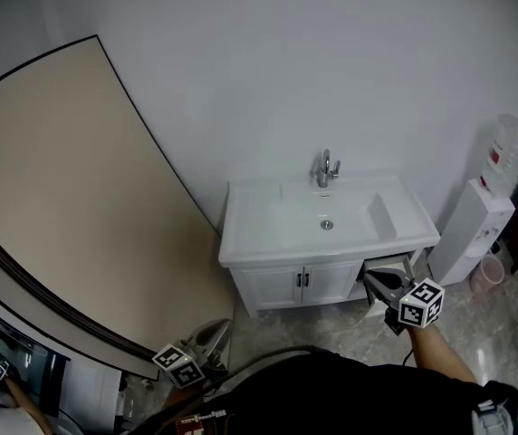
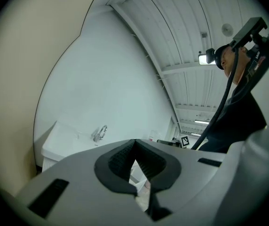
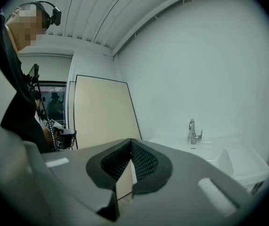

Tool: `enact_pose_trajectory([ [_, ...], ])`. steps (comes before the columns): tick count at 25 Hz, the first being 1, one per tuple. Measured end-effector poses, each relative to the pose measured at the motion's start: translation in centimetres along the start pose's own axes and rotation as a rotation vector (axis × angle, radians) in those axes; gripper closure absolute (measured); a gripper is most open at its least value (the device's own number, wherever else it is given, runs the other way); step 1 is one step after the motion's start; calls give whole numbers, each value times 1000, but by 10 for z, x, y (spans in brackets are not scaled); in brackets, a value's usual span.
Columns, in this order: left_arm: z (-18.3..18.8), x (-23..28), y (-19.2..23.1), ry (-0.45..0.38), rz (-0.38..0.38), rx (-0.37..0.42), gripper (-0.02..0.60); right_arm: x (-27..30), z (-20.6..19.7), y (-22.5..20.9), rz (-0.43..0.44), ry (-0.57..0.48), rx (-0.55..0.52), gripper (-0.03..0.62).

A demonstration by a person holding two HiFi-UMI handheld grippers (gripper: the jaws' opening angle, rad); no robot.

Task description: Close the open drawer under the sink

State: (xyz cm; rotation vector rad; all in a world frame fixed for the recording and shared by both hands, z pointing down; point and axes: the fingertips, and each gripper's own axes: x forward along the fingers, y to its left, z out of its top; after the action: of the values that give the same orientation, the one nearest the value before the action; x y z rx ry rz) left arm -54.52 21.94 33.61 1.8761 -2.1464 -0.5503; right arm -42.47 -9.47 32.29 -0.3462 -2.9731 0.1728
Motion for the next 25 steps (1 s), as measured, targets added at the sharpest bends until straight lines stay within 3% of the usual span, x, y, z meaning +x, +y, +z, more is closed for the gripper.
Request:
enact_pose_trajectory([
  [6, -2, 78, -11, -11, 5, 29, 581, -9, 19, -81, 21, -15, -2, 592],
  [15, -15, 170, -32, 6, 27, 46, 581, -34, 9, -170, 40, -15, 14, 592],
  [25, -16, 208, -7, 39, -14, 40, 581, -23, -8, -205, -1, -1, 60, 592],
])
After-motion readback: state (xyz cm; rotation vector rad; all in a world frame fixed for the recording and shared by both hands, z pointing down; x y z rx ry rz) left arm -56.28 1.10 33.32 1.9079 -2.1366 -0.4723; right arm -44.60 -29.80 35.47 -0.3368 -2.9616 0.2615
